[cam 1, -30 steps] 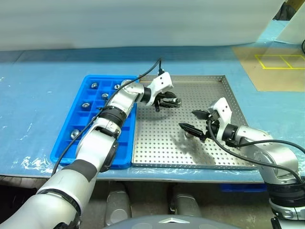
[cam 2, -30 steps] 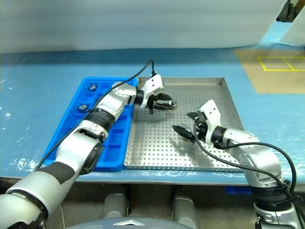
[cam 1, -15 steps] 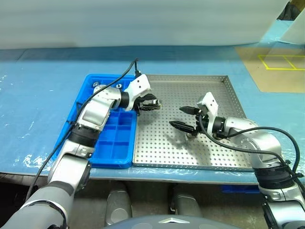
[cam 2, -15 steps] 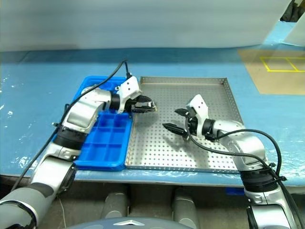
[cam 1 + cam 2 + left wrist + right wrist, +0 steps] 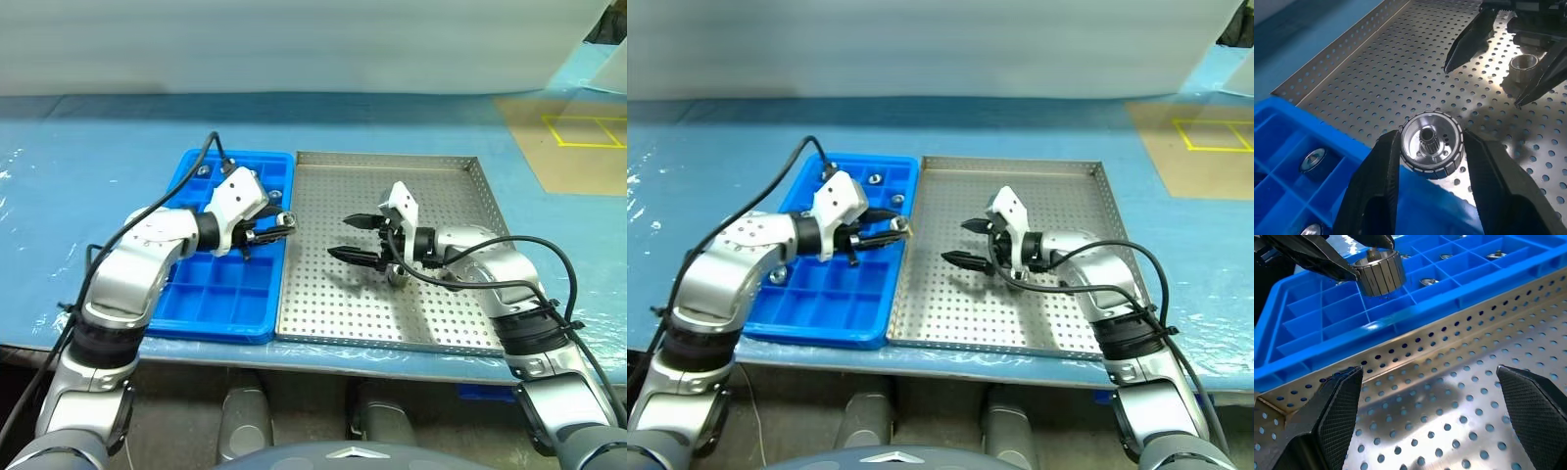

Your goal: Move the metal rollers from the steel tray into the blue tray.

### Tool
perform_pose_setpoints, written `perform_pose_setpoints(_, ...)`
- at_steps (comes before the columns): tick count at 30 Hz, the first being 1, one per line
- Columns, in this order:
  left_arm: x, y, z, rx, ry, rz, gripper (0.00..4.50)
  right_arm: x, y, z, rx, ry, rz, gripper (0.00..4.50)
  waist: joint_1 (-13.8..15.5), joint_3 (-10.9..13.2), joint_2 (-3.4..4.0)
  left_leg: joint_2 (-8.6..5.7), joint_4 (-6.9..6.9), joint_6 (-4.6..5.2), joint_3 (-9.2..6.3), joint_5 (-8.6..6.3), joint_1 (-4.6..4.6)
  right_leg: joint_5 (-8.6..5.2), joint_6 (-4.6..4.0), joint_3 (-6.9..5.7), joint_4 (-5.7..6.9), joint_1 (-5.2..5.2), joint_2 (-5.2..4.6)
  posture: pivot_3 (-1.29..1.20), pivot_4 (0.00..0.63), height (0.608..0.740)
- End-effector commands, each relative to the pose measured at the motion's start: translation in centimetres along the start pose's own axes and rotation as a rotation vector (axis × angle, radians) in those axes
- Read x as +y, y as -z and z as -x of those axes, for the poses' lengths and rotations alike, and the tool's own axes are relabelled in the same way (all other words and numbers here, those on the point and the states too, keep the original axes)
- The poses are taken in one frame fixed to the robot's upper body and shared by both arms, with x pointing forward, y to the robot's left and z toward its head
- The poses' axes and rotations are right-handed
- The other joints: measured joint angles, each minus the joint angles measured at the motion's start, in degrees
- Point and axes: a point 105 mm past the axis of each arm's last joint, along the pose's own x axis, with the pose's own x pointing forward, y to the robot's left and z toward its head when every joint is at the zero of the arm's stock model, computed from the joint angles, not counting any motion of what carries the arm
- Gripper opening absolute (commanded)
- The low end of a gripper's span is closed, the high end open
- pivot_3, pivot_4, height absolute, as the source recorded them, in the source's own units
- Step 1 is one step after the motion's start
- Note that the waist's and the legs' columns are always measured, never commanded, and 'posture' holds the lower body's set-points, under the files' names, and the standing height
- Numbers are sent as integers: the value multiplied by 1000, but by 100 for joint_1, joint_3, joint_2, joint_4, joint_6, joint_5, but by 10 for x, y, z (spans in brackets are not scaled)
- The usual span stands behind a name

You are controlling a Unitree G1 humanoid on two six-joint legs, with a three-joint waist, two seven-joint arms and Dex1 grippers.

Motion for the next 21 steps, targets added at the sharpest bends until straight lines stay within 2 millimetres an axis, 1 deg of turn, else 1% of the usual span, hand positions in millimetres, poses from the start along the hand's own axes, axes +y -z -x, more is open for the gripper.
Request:
perform_pose_setpoints(1, -5, -13, 20, -33, -51, -25, 1614, 5, -12, -9, -27, -62, 54, 4500, 54, 0, 1, 0, 0, 0, 0, 0, 0, 0, -1, 0, 0, 0, 1, 294, 150, 740)
perform_pose_setpoints(7, -17, -7, 42, -11, -133, 17, 1614, 10, -20, -24, -52, -153, 64, 4500, 221, 1, 1, 2, 1, 0, -3, 0, -2, -2, -3, -4, 4, -2, 1, 391, 150, 740)
perform_pose_setpoints(13, -29, 5, 62, 29, -220, 52, 1614, 16, -25, -35, -51, -241, 105, 4500, 391, 1, 1, 6, 2, 5, -7, -3, -7, -3, -4, -7, 4, -2, 3, 473, 150, 740)
perform_pose_setpoints(21, -42, 20, 76, 84, -310, 102, 1614, 14, -27, -43, -34, -298, 131, 4500, 684, 1, 1, 7, 4, 13, -11, -7, -8, -3, -5, -7, 5, -2, 4, 546, 150, 740)
